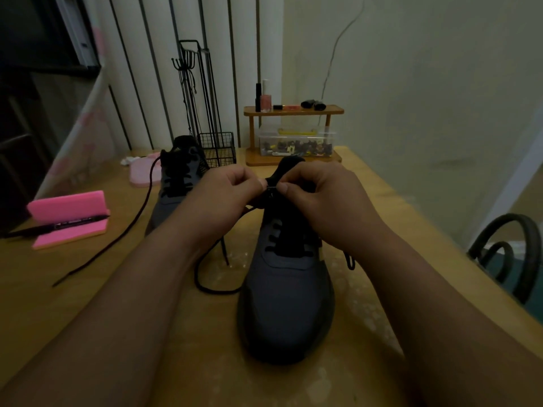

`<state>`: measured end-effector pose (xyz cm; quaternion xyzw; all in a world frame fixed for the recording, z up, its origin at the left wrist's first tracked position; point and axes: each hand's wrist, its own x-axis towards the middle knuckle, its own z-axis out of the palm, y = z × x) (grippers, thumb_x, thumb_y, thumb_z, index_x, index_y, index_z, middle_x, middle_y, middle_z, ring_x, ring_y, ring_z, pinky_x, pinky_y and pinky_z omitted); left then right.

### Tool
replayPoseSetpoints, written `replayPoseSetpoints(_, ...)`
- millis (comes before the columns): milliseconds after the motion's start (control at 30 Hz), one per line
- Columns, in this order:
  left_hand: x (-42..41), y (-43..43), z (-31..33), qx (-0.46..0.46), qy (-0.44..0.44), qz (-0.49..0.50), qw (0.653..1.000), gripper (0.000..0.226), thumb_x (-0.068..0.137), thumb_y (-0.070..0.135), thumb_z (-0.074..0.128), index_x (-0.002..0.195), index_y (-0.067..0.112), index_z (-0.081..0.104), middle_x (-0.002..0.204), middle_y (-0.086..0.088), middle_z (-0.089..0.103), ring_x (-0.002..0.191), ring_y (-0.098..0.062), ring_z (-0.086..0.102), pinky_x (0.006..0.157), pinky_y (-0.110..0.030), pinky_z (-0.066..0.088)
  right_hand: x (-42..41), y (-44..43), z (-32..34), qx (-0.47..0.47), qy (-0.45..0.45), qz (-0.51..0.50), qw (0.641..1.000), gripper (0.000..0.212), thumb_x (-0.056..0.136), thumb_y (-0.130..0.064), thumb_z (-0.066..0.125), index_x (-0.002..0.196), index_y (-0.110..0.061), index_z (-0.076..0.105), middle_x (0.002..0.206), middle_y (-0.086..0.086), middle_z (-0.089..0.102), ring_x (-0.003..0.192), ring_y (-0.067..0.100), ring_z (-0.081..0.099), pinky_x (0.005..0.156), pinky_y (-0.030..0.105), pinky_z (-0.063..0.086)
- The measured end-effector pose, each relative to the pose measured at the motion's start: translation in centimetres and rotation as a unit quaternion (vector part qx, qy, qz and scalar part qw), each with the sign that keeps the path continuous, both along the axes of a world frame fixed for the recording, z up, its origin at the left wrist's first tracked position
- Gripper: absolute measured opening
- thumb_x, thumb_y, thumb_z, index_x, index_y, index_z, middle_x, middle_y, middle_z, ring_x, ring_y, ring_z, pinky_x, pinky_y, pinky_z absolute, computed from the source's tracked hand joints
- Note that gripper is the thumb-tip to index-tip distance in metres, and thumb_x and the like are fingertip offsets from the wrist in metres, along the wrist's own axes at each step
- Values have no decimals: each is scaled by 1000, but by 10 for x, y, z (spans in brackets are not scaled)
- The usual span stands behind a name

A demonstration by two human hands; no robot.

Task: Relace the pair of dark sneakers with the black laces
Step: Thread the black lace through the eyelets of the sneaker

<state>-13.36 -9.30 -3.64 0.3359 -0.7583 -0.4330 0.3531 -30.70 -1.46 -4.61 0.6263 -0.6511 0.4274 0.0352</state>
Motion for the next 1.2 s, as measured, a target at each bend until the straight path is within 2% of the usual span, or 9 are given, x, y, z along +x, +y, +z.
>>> replayPoseSetpoints(200, 0, -1, 0, -16, -14, 3, 1000, 19, 104, 25, 60, 94, 11, 70, 95, 0, 76, 87, -3, 71, 71, -18, 47, 0, 1, 1, 14, 12, 7, 1000, 9, 98, -33, 69, 102, -29, 75, 96, -12, 69, 91, 10, 64, 78, 42, 59)
replayPoseSetpoints(433, -3, 1, -1, -28, -11, 14, 999, 23, 105, 32, 57, 99, 13, 70, 96, 1, 75, 86, -5, 70, 73, -23, 48, 5, 3, 0, -12, 131, -37, 991, 12, 100, -31, 64, 108, -27, 72, 95, -8, 56, 91, 18, 51, 73, 39, 50)
replayPoseSetpoints(633, -3, 1, -3, -56, -36, -11, 998, 17, 107, 25, 54, 107, 15, 68, 102, 0, 73, 89, -6, 67, 68, -12, 52, 10, 3, -2, -45, 104, -70, 991, 16, 101, -37, 60, 108, -31, 73, 97, -7, 62, 93, 18, 55, 74, 41, 52)
replayPoseSetpoints(733, -4, 1, -4, -45, -37, -13, 998, 16, 107, 24, 54, 105, 14, 67, 104, -4, 72, 96, -13, 66, 74, -20, 53, 11, 1, -3, -30, 76, -57, 995, 16, 100, -38, 61, 108, -33, 74, 98, -9, 65, 96, 16, 57, 78, 42, 54)
replayPoseSetpoints(833, -7, -2, -6, 10, 21, 26, 999, 17, 106, 22, 54, 95, 15, 66, 110, -8, 72, 105, -22, 67, 87, -35, 52, 9, 4, 4, 8, -7, -22, 1000, 16, 101, -32, 64, 116, -31, 71, 99, -15, 66, 94, 7, 62, 79, 31, 57)
replayPoseSetpoints(900, -7, -5, -4, 99, 136, 54, 984, 16, 104, 17, 52, 92, 15, 63, 111, -8, 75, 107, -22, 71, 93, -39, 54, 5, 9, 11, 14, -114, 7, 993, 16, 100, -27, 67, 115, -31, 68, 94, -10, 67, 88, 6, 65, 73, 22, 56)
replayPoseSetpoints(1000, -3, -9, 0, 302, 340, 2, 891, 18, 103, 13, 44, 91, 10, 57, 95, -7, 75, 96, -23, 77, 86, -37, 57, -1, 16, 21, -23, -247, 40, 968, 13, 99, -20, 69, 110, -25, 69, 93, -1, 71, 85, 5, 70, 69, 16, 55)
replayPoseSetpoints(1067, -2, -12, -2, 343, 374, -20, 861, 19, 104, 16, 43, 87, 15, 53, 77, -2, 65, 78, -20, 71, 77, -34, 54, -6, 20, 26, -40, -292, 45, 954, 11, 99, -17, 68, 109, -20, 70, 94, 0, 72, 81, 1, 69, 68, 13, 52)
replayPoseSetpoints(1200, -3, -13, -6, 188, 245, 39, 950, 17, 108, 20, 46, 91, 19, 47, 68, 4, 44, 57, -11, 42, 64, -32, 36, -13, 24, 31, -41, -356, 52, 932, 8, 102, -18, 64, 105, -14, 70, 85, -2, 69, 76, 11, 66, 70, 28, 52)
